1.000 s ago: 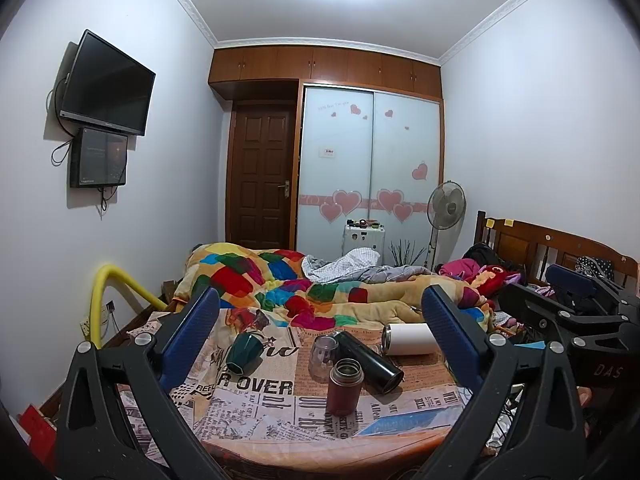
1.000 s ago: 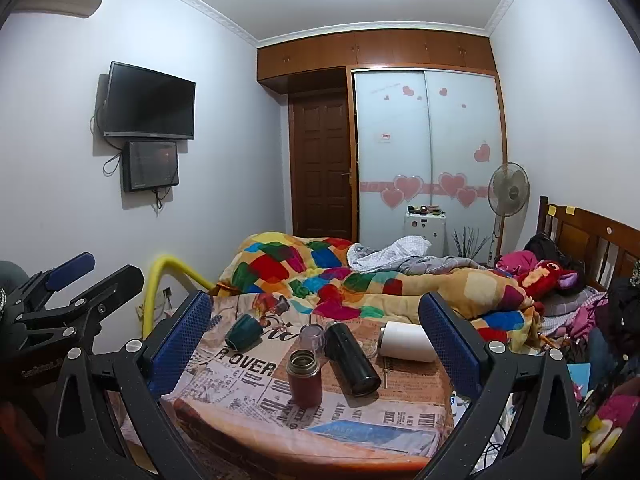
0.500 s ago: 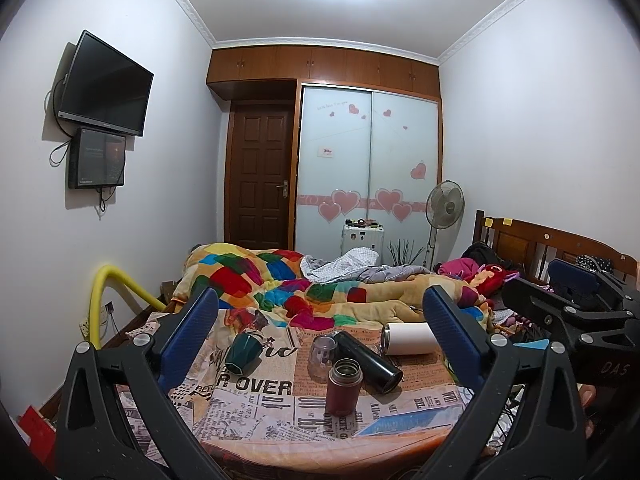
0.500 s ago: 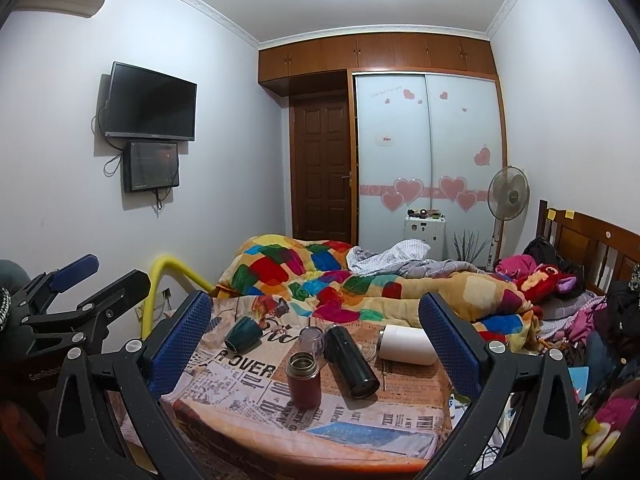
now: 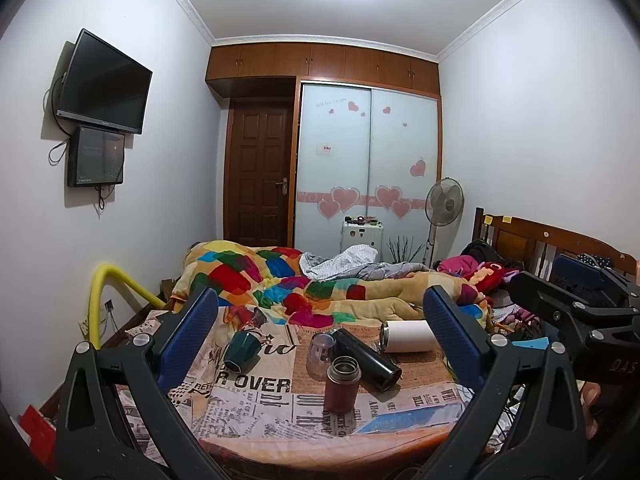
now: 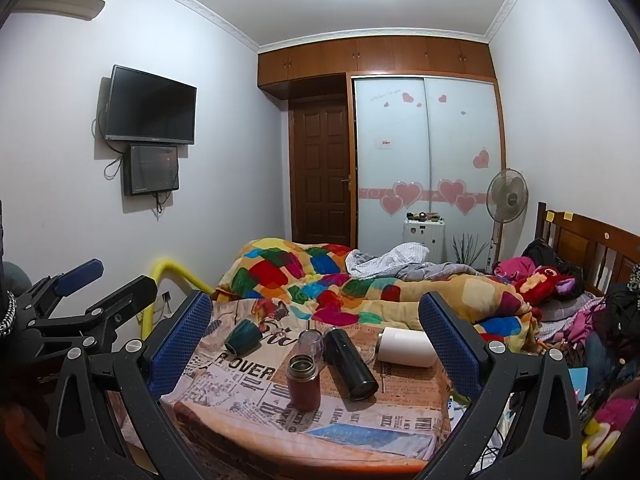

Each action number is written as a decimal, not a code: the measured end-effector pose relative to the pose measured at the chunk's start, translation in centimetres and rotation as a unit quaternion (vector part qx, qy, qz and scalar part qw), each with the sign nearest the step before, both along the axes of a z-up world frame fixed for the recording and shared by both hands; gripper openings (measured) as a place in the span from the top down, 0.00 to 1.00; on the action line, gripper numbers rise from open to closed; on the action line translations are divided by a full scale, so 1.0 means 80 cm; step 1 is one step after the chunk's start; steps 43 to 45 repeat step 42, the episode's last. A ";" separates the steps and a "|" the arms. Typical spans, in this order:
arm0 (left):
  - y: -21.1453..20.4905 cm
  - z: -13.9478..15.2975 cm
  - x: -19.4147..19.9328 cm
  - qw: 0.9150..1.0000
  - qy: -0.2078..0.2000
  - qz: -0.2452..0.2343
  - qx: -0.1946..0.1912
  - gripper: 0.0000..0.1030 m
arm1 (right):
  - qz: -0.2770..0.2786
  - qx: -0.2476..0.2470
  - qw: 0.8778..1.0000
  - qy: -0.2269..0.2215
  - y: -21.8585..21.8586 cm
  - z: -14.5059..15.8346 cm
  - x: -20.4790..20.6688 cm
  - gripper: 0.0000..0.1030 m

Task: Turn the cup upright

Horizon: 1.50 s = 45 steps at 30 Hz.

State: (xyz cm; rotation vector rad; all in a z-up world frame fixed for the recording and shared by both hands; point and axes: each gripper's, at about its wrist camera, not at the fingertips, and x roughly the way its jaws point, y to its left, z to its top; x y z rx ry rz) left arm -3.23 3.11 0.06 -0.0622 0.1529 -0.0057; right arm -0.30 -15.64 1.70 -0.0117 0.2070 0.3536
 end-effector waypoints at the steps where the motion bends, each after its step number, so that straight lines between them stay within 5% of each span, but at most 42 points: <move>1: 0.000 0.000 0.000 1.000 0.000 0.000 0.000 0.00 | 0.000 0.000 1.000 0.000 0.000 -0.001 0.000 0.00; 29: 0.000 0.002 0.000 1.000 0.000 -0.005 0.006 0.00 | -0.001 -0.003 1.000 0.007 -0.008 -0.005 0.002 0.00; 45: 0.078 -0.033 0.013 0.997 0.040 0.053 -0.039 0.00 | 0.027 -0.035 0.998 0.037 0.044 -0.023 0.026 0.00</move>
